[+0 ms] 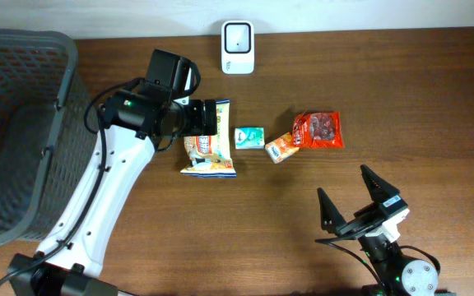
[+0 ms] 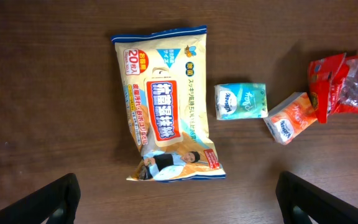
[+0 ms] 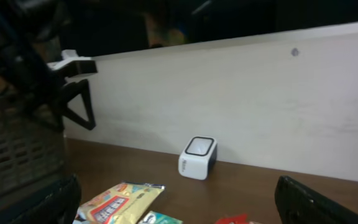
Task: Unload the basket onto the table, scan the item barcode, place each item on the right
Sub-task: 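Reach the right gripper forward toward the red snack bag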
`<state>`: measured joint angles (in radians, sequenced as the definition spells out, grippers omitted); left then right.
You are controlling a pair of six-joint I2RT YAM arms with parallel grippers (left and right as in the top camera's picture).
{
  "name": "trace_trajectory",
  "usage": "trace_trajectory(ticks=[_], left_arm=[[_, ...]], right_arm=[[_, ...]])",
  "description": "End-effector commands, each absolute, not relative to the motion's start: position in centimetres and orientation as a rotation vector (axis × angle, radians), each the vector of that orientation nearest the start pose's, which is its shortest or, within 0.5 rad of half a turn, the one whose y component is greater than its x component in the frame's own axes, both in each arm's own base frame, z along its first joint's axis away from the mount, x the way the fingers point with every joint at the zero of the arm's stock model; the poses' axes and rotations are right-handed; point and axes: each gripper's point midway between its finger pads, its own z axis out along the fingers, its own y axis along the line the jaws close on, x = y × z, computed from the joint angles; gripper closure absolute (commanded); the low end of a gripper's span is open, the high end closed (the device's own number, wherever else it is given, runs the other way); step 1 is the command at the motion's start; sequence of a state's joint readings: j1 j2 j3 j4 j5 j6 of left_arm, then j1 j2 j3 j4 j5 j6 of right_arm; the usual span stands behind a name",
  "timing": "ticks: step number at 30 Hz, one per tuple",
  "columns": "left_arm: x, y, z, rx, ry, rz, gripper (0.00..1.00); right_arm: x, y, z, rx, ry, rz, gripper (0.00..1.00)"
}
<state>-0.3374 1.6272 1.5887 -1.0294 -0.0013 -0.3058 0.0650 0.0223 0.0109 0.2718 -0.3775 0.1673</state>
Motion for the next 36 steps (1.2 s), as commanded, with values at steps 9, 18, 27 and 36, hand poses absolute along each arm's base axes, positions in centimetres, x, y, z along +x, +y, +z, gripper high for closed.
trace_trajectory(ticks=[9,18,27,36], left_arm=[[37.8,-13.0,20.8,0.059,2.664,-0.191,0.01],[37.8,-13.0,20.8,0.059,2.664,-0.191,0.01],[37.8,-13.0,20.8,0.059,2.664,-0.191,0.01],[37.7,-13.1,20.8,0.06,2.664,-0.192,0.01]], right_arm=[[27.3,6.5,24.3,-0.131,1.572,0.418,0.02],[32.1,11.9,28.2,-0.356,1.699,0.709,0.02],[35.0,1.3,26.6,0.261,2.108,0.642,0.02],[38.1,5.1,17.9,0.117,2.363,0.621,0.02]])
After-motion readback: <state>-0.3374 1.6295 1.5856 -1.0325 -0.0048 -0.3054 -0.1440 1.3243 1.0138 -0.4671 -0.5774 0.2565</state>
